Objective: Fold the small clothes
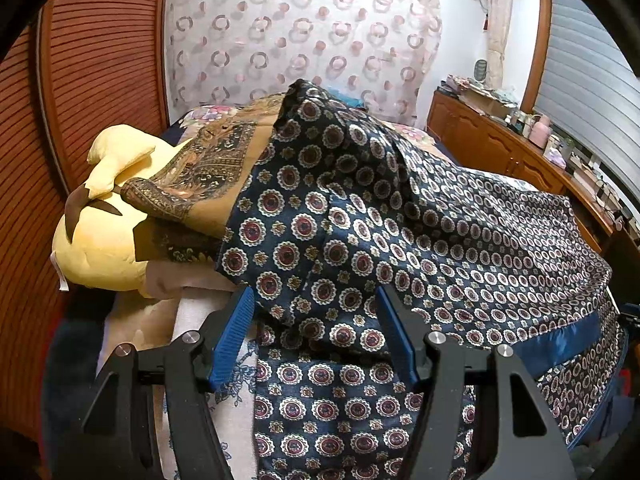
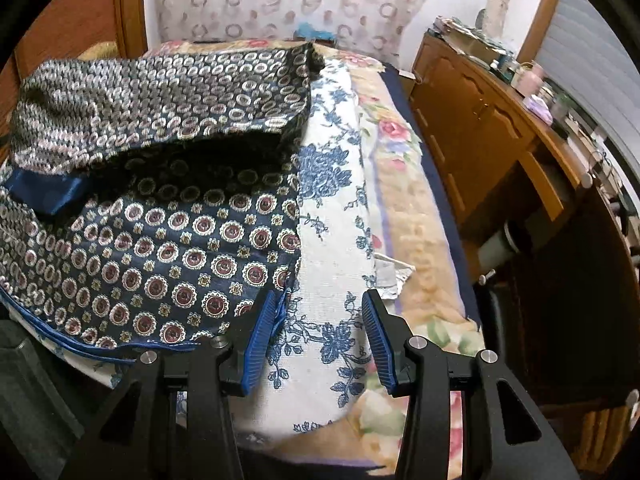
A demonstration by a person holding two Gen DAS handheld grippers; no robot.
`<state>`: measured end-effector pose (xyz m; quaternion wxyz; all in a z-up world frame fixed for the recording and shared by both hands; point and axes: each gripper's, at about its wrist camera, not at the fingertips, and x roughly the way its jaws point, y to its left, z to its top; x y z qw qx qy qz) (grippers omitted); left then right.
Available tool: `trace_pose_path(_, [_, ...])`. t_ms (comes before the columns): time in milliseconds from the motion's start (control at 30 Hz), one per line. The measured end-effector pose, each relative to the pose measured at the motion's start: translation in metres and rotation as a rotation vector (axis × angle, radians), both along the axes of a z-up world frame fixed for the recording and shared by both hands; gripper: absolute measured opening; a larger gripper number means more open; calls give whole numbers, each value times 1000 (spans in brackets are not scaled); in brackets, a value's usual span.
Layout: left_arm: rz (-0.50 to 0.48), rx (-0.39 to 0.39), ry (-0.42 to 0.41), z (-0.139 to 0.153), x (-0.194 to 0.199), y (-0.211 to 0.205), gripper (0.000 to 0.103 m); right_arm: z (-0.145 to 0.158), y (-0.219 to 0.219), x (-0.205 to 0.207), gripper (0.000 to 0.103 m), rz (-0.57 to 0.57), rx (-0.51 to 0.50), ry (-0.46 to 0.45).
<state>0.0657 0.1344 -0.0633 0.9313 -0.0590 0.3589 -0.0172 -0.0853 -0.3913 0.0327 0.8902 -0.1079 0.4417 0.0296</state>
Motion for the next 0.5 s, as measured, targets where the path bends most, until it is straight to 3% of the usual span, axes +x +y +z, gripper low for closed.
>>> trace_pose_path(267, [35, 13, -14, 5, 1, 10, 64, 15, 16, 7, 47, 60, 61, -96])
trace_pose_path(500, [59, 15, -11, 4, 6, 21, 64, 14, 26, 37, 47, 84, 103, -149])
